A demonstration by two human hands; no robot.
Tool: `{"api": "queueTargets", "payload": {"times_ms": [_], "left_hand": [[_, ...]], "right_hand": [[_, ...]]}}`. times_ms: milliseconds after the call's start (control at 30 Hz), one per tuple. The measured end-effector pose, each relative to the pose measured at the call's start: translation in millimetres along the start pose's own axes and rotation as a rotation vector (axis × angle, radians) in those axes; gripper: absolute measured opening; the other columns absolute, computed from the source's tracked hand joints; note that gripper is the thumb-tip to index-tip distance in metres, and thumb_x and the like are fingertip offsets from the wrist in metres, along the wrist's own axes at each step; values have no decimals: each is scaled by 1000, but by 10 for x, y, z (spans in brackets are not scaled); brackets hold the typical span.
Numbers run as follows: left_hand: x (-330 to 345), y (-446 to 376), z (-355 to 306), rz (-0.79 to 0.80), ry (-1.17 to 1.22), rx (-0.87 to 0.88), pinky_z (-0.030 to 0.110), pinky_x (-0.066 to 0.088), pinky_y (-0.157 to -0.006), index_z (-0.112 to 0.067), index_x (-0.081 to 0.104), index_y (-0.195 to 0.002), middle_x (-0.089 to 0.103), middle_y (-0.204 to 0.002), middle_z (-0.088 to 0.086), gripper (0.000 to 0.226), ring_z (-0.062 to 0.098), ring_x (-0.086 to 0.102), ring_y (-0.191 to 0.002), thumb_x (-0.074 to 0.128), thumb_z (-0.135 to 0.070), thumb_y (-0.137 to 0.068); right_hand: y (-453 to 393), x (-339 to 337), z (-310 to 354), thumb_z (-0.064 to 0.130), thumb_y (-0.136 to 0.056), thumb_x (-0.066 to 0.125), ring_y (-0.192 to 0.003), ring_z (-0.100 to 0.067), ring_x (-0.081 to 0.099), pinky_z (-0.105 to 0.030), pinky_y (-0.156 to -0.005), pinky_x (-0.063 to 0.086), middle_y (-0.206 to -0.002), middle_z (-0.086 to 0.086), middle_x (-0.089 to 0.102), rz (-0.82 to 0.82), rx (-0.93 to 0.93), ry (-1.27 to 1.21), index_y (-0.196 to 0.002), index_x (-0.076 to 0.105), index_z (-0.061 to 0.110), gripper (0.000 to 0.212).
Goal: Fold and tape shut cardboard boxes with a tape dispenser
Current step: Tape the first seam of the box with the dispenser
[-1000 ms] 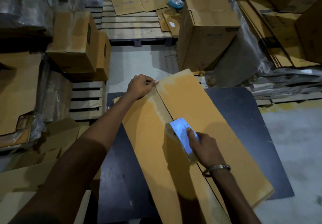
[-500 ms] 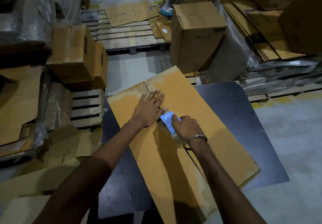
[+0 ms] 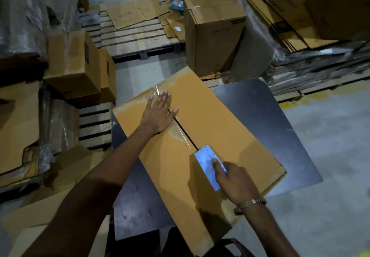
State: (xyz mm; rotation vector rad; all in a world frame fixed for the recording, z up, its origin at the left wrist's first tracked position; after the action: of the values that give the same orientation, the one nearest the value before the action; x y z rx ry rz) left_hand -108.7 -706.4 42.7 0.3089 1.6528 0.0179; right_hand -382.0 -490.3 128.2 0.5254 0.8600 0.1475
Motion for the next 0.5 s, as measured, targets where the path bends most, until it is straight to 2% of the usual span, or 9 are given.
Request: {"api": "queueTargets", "payload": {"times_ms": [133,267,367,500], "left_hand": [[-19,58,-61,-36,43,-31,49,-10,-130,-20,-13,-167,-17,-175,-1,79,15,-18,-161,2,-68,-106],[-26,208,-230,-69,111,-38,51,-5,-131,-17,-5,-169,-10,-176,1,88,17,-11,-162,6,-75,-103],[70,428,-628,3,101,60,52,-6,-130,-18,-5,-169,-12,-176,-1,96,14,-15,-161,10,-82,-99],[219,690,-987,8,60,180,51,-8,-130,-20,-8,-169,-18,-175,-2,101,12,-21,-160,15,-87,-97]], "right_hand": [[-273,56,-8,66,-101,35,-82,-33,58,-35,-68,36,-85,-11,63,-37,26,3,-63,39,26,55],[-370,2,-36,63,-101,42,-73,-28,50,-34,-59,30,-70,-4,49,-10,33,-67,-58,39,23,58],[-334,-32,-24,59,-102,45,-69,-26,49,-33,-53,26,-63,-1,47,18,31,-100,-57,41,19,61],[-296,-7,-34,61,-101,42,-68,-25,53,-36,-55,30,-64,-3,51,49,29,-97,-60,45,17,61]]}}
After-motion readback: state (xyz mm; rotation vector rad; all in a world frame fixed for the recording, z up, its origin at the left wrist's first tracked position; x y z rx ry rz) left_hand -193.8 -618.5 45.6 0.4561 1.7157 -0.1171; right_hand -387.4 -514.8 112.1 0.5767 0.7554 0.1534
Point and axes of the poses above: each hand's wrist, its own y-axis away from the middle knuckle, its own x-axis out of the palm, z = x × y, the point moved 6 cm from there along -y, towards the middle knuckle
